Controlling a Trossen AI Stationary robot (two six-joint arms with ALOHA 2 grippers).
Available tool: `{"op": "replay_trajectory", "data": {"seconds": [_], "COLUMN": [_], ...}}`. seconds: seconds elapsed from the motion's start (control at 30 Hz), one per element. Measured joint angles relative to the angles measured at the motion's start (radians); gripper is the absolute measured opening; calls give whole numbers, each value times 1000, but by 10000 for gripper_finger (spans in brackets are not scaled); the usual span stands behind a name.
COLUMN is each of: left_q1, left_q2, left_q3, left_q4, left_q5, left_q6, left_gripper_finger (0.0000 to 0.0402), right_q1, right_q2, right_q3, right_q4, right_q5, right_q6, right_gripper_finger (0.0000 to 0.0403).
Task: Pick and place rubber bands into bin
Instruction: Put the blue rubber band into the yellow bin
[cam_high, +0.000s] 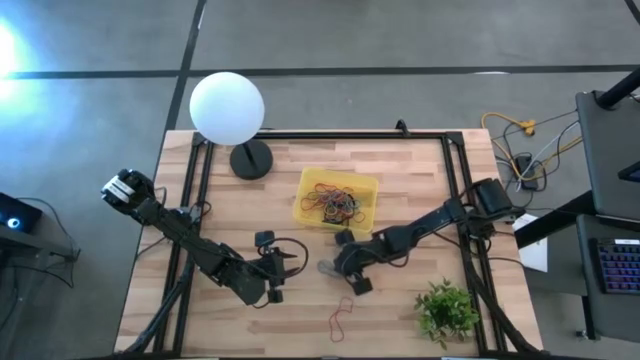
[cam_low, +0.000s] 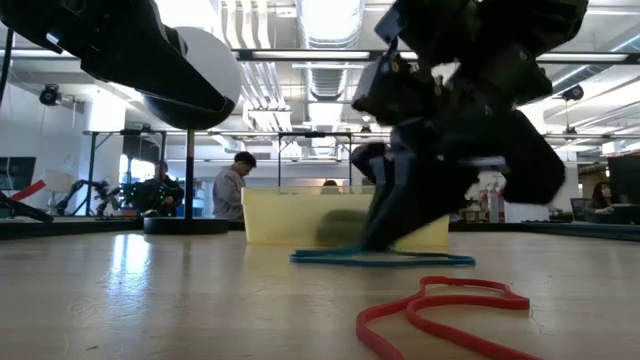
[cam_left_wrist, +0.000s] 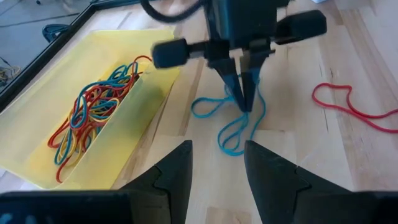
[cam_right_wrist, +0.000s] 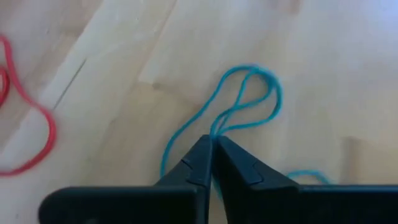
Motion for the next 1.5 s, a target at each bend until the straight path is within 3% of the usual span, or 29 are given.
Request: {"op": "replay_trajectory", "data": {"seconds": [0.43, 1.0, 1.3, 1.5], "left_q1": [0, 0, 14, 86], "left_q2": [0, 0, 53, 125], "left_q3": [-2, -7, -15, -11], "left_q4": [-7, 8, 159, 225], "left_q5": [0, 1, 67, 202], "left_q6": [0, -9, -5, -8], "left_gripper_finger": [130, 130, 130, 130], "right_q1": [0, 11, 10, 10], "right_q2": [-59, -190, -163, -137], "right_q3": [8, 8, 14, 21], "right_q4": [-28, -35, 11, 23], "right_q5": [65, 64, 64, 62], "right_q6": [-11, -44, -51, -51], "right_gripper_finger": [8, 8, 8, 8]}}
